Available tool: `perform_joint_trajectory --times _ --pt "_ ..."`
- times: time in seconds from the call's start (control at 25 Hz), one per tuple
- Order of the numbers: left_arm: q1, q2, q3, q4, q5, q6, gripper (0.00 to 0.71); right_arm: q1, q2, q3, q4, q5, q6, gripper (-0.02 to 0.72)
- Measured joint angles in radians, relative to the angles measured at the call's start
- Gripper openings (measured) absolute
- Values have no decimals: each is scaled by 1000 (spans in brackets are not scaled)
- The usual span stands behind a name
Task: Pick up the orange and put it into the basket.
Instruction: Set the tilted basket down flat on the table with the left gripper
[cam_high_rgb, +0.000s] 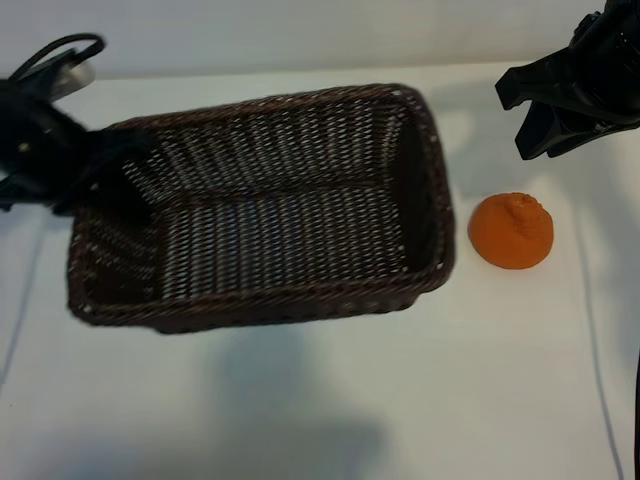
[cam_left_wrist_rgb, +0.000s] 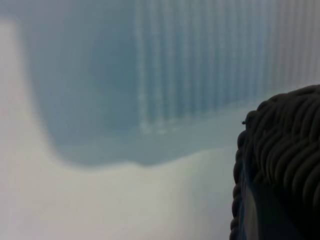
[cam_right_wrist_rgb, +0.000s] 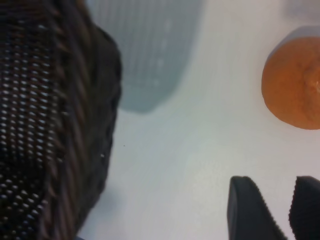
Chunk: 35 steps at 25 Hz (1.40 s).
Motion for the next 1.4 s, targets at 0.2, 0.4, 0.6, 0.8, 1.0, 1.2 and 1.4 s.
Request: perform_joint_trajectory --times 0.2,0.4,0.6,0.8,1.0,1.2,1.4 --pt "-72 89 -112 -5 6 -60 156 0 0 0 0 0 0 247" --pt "-120 155 -182 16 31 -105 156 0 0 0 0 0 0 247" --pt "-125 165 -213 41 52 -116 156 0 0 0 1 0 0 247" --pt "-125 165 -217 87 52 -135 156 0 0 0 1 0 0 247" --pt "-125 169 -218 119 37 -143 156 0 0 0 2 0 1 247" --pt "-125 186 -218 115 5 -144 156 0 0 0 3 0 1 247" --pt "-125 234 -218 115 -30 -130 156 0 0 0 3 0 1 247"
